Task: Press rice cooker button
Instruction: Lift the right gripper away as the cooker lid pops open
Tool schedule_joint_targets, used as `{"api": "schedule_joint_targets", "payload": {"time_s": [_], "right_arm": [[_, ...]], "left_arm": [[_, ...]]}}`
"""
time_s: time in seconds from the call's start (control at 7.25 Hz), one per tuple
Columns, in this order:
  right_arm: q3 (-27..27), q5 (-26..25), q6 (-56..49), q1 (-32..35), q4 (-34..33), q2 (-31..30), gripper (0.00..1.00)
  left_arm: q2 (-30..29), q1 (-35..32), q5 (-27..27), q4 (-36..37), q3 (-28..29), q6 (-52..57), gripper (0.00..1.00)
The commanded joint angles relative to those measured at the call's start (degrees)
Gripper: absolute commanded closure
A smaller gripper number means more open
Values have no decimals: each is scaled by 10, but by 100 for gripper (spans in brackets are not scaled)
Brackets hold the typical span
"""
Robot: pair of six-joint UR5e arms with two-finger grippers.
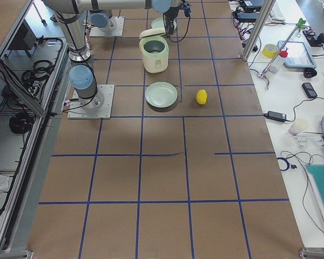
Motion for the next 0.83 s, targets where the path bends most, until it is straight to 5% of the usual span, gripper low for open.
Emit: {"api": "schedule_joint_targets", "payload": {"time_s": [0.0, 0.69], "right_arm": [[-50, -17, 4, -29, 9, -1, 0], [-64, -87, -22, -78, 21, -14, 0]], "left_arm": [[0, 0, 0, 0, 0, 0, 0], [0, 0, 0, 0, 0, 0, 0]]}}
